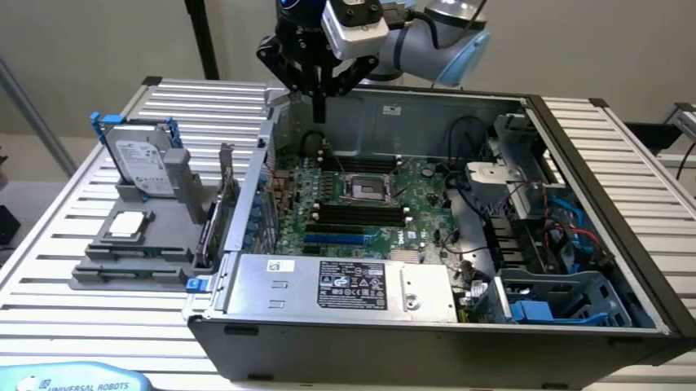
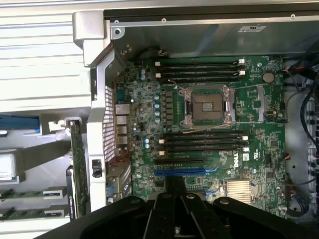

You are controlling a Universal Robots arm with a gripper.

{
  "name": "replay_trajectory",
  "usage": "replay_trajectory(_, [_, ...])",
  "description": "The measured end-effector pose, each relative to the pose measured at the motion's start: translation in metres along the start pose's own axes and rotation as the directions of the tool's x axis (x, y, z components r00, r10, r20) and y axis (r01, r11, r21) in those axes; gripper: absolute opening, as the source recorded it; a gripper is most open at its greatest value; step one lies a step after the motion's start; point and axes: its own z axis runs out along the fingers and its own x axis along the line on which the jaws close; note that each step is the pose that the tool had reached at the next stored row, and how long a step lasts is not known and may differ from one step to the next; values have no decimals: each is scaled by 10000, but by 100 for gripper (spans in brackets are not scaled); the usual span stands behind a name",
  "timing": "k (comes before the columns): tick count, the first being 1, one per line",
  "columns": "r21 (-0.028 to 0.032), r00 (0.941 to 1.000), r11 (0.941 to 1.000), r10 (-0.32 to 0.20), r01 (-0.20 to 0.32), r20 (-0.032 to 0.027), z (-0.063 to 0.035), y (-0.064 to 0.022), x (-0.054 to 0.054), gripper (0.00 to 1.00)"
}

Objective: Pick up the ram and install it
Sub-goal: 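Reach for the ram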

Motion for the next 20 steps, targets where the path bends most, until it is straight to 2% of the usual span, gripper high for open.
replay_trajectory(6, [-4,10000,10000,-1,1,2,-6,-106,152,11])
replay_trajectory(20, [-4,10000,10000,1,-1,2,-20,-393,764,11])
